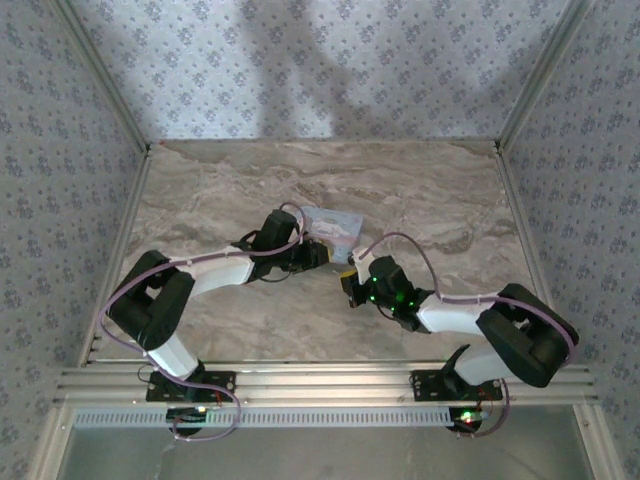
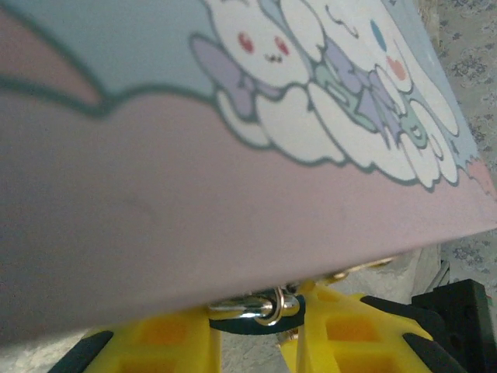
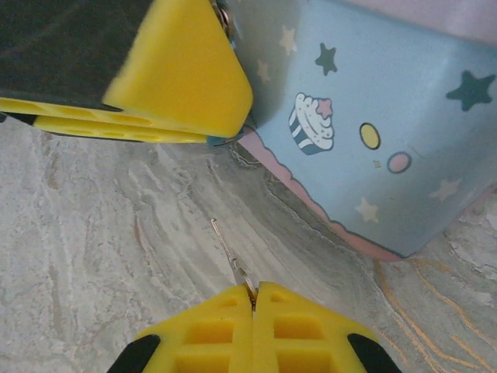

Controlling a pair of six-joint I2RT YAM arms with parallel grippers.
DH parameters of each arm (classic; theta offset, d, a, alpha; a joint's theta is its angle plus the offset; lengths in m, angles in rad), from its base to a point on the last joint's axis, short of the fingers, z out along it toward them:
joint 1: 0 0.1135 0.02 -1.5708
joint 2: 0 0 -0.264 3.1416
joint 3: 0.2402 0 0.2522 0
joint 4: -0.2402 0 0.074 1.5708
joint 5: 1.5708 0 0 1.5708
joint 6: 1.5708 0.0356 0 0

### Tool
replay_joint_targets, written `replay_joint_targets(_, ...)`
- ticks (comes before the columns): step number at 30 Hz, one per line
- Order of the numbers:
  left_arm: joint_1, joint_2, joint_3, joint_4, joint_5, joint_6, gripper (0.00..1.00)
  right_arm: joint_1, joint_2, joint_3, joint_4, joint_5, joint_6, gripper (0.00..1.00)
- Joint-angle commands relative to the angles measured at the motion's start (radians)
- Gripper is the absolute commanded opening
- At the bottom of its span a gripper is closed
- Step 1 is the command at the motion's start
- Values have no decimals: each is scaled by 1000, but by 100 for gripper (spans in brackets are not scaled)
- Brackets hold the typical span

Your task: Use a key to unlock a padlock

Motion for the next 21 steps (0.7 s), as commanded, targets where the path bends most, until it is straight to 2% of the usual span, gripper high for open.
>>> replay_joint_targets(1,-11,4,42,24,30,-16,25,-1,22,19,51,31,-30,0)
replay_joint_targets(21,-18,19,53,14,29,-30,25,-23,49,54,82,28,-35,0)
